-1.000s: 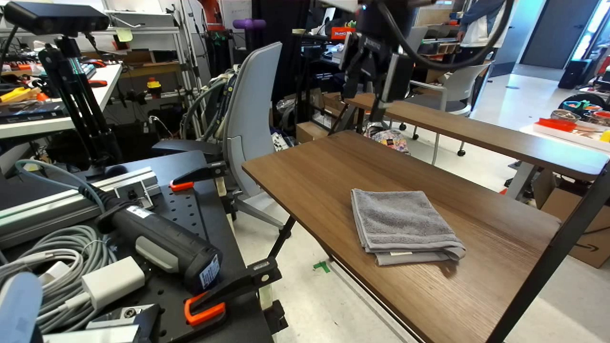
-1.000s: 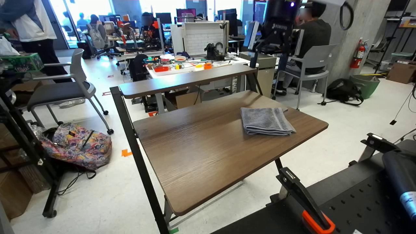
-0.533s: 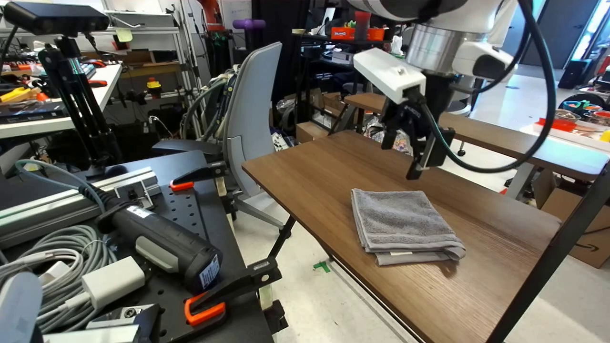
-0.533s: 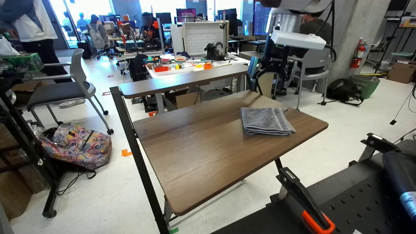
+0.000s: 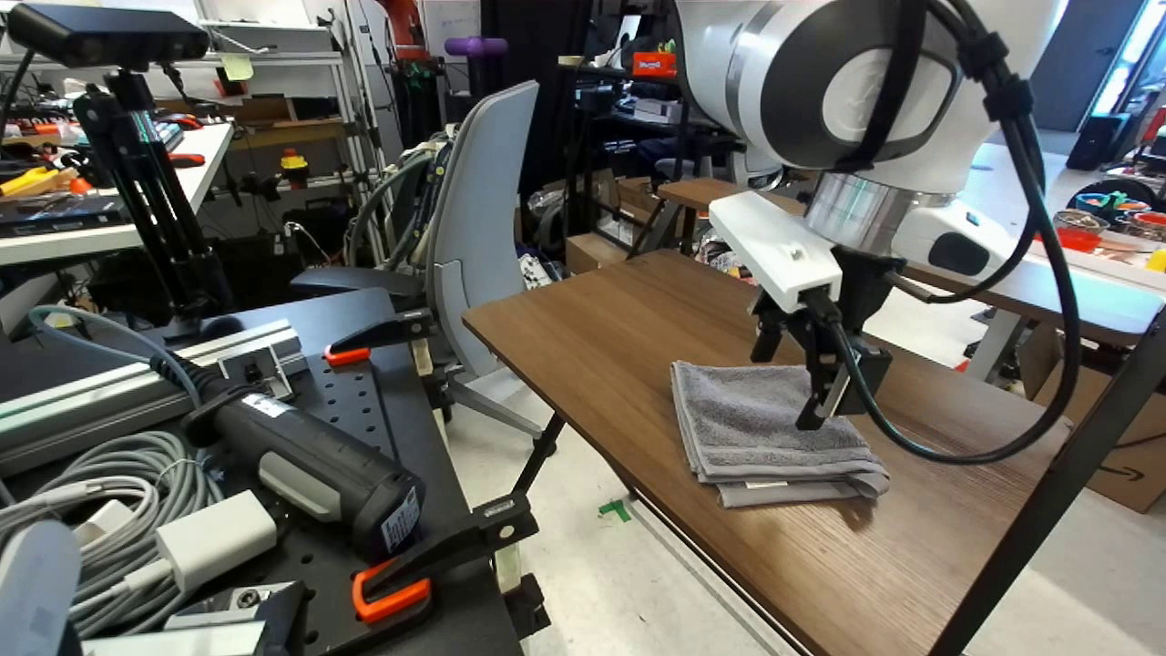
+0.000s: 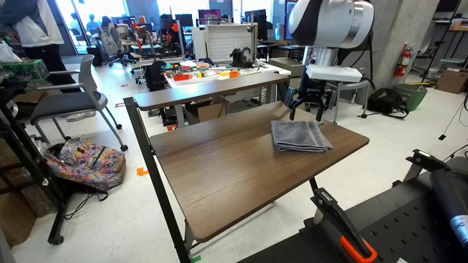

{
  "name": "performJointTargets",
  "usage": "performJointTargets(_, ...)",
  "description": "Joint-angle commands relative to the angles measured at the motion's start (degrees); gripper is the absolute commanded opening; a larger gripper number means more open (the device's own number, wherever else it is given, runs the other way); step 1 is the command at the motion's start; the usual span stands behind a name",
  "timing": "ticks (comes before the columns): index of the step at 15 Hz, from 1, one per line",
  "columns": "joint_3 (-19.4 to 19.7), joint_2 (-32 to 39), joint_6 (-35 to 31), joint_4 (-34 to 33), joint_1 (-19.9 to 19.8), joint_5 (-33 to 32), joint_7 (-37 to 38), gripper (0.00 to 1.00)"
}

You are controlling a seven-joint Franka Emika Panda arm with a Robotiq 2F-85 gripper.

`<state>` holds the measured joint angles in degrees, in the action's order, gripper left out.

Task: Slide the towel to the left then to the right.

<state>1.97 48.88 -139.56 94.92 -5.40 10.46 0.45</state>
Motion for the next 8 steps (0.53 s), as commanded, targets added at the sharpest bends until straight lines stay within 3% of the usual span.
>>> performJointTargets(1,0.8,4.3,1.1,-5.0,0.4,-1.7,2.5,1.00)
performJointTargets(8,1.5,10.2,1.3,-9.7,3.2,-4.1,5.9,1.00)
